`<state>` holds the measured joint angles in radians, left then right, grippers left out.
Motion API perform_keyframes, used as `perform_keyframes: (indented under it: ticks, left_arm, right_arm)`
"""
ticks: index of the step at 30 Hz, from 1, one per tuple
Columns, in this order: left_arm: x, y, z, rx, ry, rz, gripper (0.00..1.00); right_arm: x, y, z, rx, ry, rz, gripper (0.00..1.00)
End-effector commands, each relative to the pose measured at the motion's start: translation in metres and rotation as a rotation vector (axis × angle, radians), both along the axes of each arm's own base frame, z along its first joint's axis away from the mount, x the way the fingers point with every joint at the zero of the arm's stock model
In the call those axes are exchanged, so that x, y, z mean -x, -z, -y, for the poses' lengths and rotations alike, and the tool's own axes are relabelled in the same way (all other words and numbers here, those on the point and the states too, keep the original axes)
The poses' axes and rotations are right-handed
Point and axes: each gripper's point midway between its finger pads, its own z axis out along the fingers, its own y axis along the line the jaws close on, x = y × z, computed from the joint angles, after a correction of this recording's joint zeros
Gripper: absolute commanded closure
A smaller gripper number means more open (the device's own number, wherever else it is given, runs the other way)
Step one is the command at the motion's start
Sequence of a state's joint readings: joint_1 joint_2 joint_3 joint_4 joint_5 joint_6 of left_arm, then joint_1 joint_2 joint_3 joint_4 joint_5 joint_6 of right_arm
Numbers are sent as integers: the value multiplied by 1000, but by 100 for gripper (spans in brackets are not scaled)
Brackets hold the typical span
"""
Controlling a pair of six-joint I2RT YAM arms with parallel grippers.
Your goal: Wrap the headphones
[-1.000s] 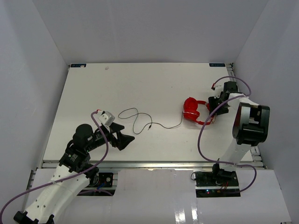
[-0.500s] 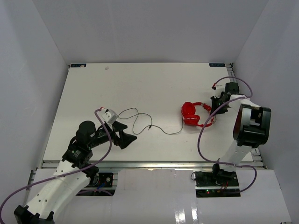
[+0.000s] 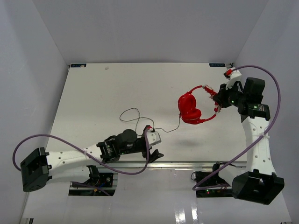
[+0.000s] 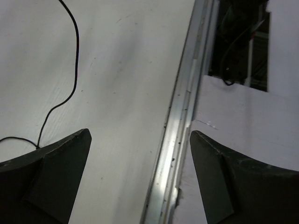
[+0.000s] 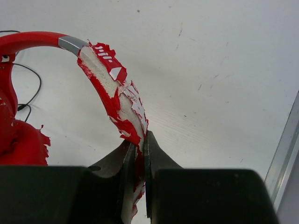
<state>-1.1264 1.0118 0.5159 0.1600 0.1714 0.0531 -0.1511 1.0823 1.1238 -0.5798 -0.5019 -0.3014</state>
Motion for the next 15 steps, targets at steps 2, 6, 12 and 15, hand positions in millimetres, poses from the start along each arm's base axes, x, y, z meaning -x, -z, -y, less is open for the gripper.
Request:
perform_keyframes:
  ticks: [2, 6, 12, 15]
  left_arm:
    - [-51, -21, 4, 60, -221, 294, 2]
    - [-56, -17, 4, 86, -224, 393, 2]
    - [-69, 1, 13, 50, -226, 495, 2]
    - [-70, 7, 28, 46, -198, 484, 2]
  right_arm:
    - [23, -60, -23, -101, -83, 80, 92]
    - [35, -90, -33, -131, -134, 115, 92]
    - [54, -120, -52, -212, -220, 113, 92]
    - [63, -129, -58, -238, -245, 117, 92]
